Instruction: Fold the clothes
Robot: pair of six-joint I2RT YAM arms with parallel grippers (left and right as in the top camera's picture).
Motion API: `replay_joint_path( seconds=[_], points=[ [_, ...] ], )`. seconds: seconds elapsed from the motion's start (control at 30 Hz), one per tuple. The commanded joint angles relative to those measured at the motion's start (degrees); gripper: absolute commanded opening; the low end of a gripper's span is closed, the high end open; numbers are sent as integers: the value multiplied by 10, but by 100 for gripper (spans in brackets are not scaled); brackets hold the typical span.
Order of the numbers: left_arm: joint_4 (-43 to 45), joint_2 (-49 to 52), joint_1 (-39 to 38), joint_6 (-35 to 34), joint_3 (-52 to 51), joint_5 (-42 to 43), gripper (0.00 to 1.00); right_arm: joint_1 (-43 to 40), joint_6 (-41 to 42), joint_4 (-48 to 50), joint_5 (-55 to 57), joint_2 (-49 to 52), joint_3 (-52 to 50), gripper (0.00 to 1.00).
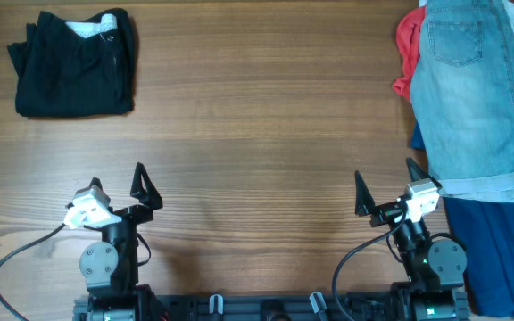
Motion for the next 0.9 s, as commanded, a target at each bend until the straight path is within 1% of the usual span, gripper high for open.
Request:
replay_joint_path(
  seconds=[0.0, 0.27, 0.33, 0.37, 0.43, 0.6, 0.73, 0.87],
  points=[
    [-2, -4, -3, 9, -1, -6, 100, 2, -36, -1, 26, -4, 0, 100],
    [0, -4, -3, 9, -1, -8, 100, 2, -37, -1, 26, -4, 0, 100],
    [0, -4, -3, 9, -1, -8, 100, 2, -58, -1, 28, -4, 0, 100],
    [0, -4, -3, 9, -1, -8, 100, 2, -76, 10, 27, -4, 0, 100],
    [7, -4, -3, 5, -1, -6, 100, 2, -54, 61, 1, -4, 0, 100],
    [17, -3, -3, 5, 14, 32, 100, 2, -45, 105, 2, 6, 11, 100],
    [17, 20, -3, 6, 57, 52, 100, 2, -45, 116, 2, 51, 49, 100],
    [17, 95, -3, 8, 128, 83, 100, 2, -45, 143, 1, 161, 119, 100]
  ],
)
